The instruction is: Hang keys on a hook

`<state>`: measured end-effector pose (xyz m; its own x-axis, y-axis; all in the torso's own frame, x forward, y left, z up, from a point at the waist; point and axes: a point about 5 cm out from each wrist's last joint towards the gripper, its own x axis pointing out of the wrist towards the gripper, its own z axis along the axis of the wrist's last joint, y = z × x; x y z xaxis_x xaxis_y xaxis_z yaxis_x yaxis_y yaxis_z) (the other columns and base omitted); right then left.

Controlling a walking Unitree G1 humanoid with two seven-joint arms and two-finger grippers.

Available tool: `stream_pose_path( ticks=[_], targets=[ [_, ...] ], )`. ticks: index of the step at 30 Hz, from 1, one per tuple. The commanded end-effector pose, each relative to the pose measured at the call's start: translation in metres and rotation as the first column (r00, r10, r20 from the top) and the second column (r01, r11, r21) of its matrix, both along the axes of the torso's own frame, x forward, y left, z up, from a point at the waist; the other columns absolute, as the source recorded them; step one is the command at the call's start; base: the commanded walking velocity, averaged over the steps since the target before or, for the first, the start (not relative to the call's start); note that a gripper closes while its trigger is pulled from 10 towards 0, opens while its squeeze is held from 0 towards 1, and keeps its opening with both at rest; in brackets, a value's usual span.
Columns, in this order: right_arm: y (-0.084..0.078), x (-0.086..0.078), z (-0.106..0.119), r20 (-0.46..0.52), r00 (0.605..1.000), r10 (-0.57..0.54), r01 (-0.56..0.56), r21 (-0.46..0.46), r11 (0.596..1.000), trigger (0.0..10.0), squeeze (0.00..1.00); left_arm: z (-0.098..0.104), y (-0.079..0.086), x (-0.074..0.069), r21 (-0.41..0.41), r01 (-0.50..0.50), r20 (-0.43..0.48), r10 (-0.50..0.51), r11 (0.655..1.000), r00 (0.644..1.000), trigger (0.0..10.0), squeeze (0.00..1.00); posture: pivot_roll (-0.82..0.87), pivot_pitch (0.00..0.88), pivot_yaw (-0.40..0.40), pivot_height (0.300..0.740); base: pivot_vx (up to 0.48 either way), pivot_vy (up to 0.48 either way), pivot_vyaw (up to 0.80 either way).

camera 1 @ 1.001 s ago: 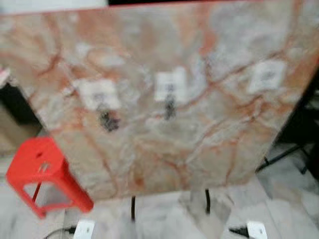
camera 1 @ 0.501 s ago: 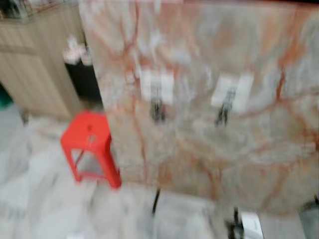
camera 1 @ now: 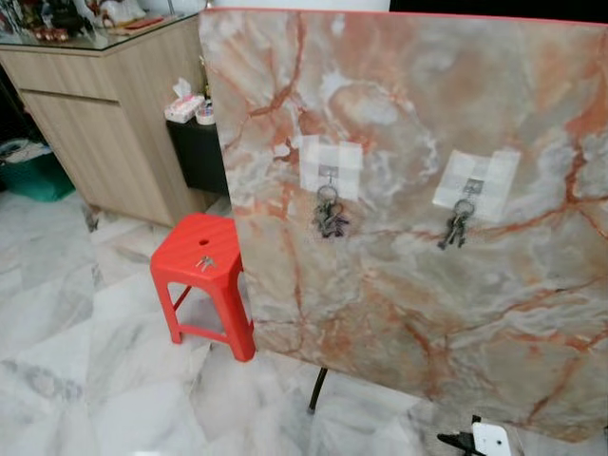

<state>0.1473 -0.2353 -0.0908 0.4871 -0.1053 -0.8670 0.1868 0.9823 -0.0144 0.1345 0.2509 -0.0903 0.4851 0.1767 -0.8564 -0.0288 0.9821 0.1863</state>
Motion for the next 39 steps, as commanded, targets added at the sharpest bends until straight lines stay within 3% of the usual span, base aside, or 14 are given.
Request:
stream_pose_path(
  ticks=[1,10,17,29,39],
  targets=[
    [0.0035,0.003,0.0002,0.008,1.0,-0.012,0.011,0.007,1.0,10.0,0.0,0.0002,0.0036,-0.0018,0.015,0.004,-0.014,-0.004,1.0,1.0,10.0,0.0,0.02,0.0,0.024,0.74,0.0,0.48,0.0],
    [0.0024,0.0031,0.0005,0.006,1.0,-0.015,0.015,0.001,1.0,10.0,0.0,0.0004,0.0043,-0.0013,0.012,-0.007,-0.018,0.008,1.0,1.0,10.0,0.0,0.02,0.0,0.02,0.74,0.0,0.48,0.0],
    [0.0037,0.0069,0.002,-0.011,0.991,0.132,-0.132,-0.02,0.991,10.0,0.0,0.0016,0.0065,0.0004,0.001,-0.037,-0.008,0.037,0.999,0.999,10.0,0.0,0.01,0.0,0.014,0.74,0.0,0.48,0.0],
    [0.0024,0.0046,0.001,0.009,1.0,-0.03,0.03,0.015,0.999,10.0,0.0,0.0018,0.0059,0.0011,-0.011,-0.044,-0.001,0.044,0.999,0.999,10.0,0.0,0.0,0.0,0.015,0.74,0.0,0.48,0.0],
    [0.0019,0.0044,0.001,0.01,0.999,-0.037,0.037,0.012,0.999,10.0,0.0,0.0016,0.0063,0.0002,-0.017,-0.054,-0.001,0.054,0.998,0.999,10.0,0.0,0.01,0.0,0.009,0.74,0.0,0.48,0.0]
  ],
)
